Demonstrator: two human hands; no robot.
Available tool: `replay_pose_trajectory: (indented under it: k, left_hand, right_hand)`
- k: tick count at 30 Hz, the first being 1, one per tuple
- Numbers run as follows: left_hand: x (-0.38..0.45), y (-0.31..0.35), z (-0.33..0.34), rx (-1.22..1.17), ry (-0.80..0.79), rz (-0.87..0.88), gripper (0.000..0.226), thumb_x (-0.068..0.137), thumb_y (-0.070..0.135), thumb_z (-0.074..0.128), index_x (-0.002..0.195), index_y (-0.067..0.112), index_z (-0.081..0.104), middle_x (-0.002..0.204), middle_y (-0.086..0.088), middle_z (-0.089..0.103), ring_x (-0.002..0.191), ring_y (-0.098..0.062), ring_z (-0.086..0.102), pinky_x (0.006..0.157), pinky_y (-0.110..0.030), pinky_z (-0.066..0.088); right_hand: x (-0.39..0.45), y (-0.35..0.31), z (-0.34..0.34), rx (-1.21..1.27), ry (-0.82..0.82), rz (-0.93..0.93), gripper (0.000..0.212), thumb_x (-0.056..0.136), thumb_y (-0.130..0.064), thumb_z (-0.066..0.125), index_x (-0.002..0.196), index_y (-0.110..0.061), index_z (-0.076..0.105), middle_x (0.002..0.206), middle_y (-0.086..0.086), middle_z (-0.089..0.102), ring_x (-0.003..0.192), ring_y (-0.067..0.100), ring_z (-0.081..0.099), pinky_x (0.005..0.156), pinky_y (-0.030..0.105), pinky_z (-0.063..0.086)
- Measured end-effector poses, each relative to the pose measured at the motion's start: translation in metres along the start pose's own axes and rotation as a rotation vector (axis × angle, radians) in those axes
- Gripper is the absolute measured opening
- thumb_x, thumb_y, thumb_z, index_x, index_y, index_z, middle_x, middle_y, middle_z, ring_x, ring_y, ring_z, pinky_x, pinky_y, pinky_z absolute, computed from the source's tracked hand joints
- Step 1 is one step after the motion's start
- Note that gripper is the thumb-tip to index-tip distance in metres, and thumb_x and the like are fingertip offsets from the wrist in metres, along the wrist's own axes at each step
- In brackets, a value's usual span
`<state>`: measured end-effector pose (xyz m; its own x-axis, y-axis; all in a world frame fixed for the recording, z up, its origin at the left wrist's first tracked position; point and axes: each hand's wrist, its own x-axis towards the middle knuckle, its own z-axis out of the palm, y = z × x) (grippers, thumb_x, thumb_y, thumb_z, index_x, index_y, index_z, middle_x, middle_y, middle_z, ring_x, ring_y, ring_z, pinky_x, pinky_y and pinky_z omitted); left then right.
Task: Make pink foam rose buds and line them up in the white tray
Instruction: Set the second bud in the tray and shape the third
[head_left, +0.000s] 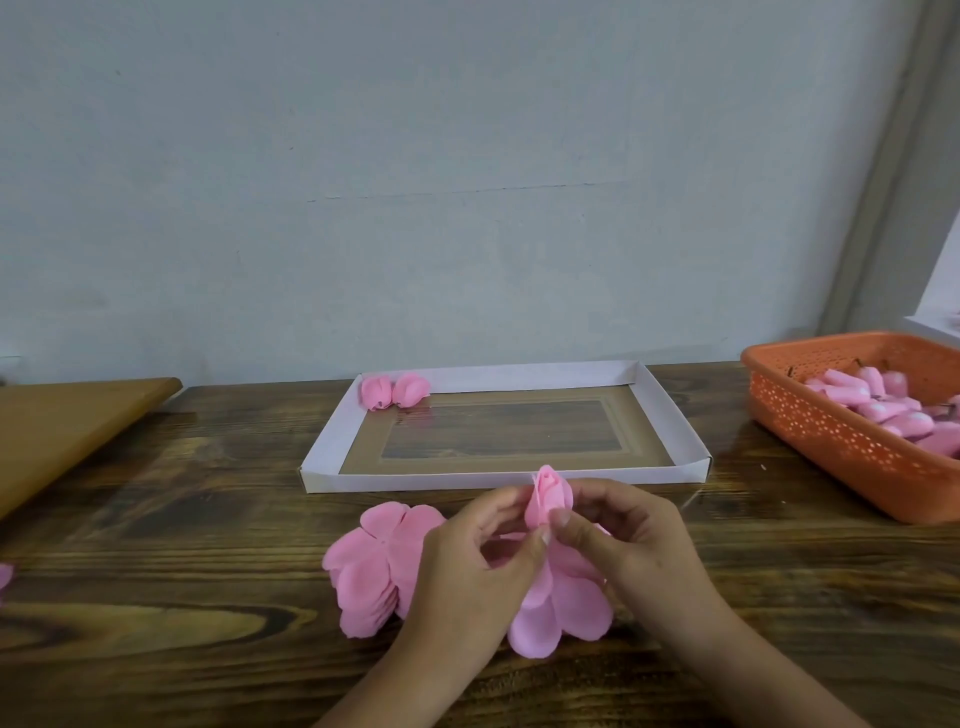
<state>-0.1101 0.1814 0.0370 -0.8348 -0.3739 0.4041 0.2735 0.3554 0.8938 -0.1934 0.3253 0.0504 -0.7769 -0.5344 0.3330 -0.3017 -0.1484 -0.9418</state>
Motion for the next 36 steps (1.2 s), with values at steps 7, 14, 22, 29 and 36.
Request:
replay_pose_trajectory:
  k: [7,14,22,29,36]
  left_hand:
    - [-0.0017,0.0016,0.0033,-0.096,-0.044,-0.048,0.03,0.091,0.021,0.075,0.117,0.036,0.07,0.112,0.016,0.076,0.107,-0.005,0.072,0.088,-0.02,0.057]
    - [0.0014,0.0018,0.0048,-0.202,0.055,-0.081,0.019,0.087,0.036,0.071,0.103,0.028,0.077,0.099,0.005,0.08,0.096,-0.011,0.076,0.076,-0.02,0.058]
    - [0.0023,0.0041,0.0014,-0.213,0.037,-0.093,0.023,0.094,0.047,0.068,0.105,0.028,0.077,0.099,0.001,0.08,0.097,-0.016,0.076,0.077,-0.025,0.06]
    - [0.0004,0.0074,0.0028,-0.194,0.0,-0.068,0.018,0.092,0.048,0.064,0.101,0.038,0.076,0.098,0.0,0.079,0.096,-0.016,0.075,0.08,-0.031,0.062]
    - [-0.0001,0.0096,0.0019,-0.209,-0.022,-0.073,0.016,0.098,0.033,0.061,0.102,0.031,0.077,0.096,-0.002,0.079,0.094,-0.016,0.075,0.078,-0.026,0.06]
  right_hand:
    - [-0.0027,0.0009,0.0022,-0.116,0.104,-0.021,0.013,0.08,-0.009,0.079,0.089,-0.019,0.077,0.084,-0.003,0.078,0.081,0.013,0.074,0.077,0.028,0.06]
    - [-0.0062,0.0043,0.0066,-0.136,0.09,-0.045,0.014,0.078,-0.016,0.081,0.091,-0.02,0.078,0.086,-0.004,0.077,0.084,0.014,0.074,0.077,0.029,0.061]
    - [-0.0043,-0.0016,0.0031,-0.076,-0.003,-0.019,0.025,0.092,-0.007,0.067,0.086,-0.027,0.08,0.089,0.0,0.077,0.084,0.018,0.072,0.071,0.039,0.062]
    - [-0.0017,-0.001,0.0005,0.048,0.021,0.04,0.015,0.073,-0.024,0.077,0.088,-0.027,0.077,0.088,0.006,0.077,0.081,0.023,0.073,0.065,0.027,0.059]
    - [-0.0026,-0.0014,0.002,0.01,-0.064,0.028,0.027,0.085,-0.02,0.071,0.107,-0.034,0.078,0.105,-0.002,0.077,0.097,0.021,0.071,0.083,0.04,0.061]
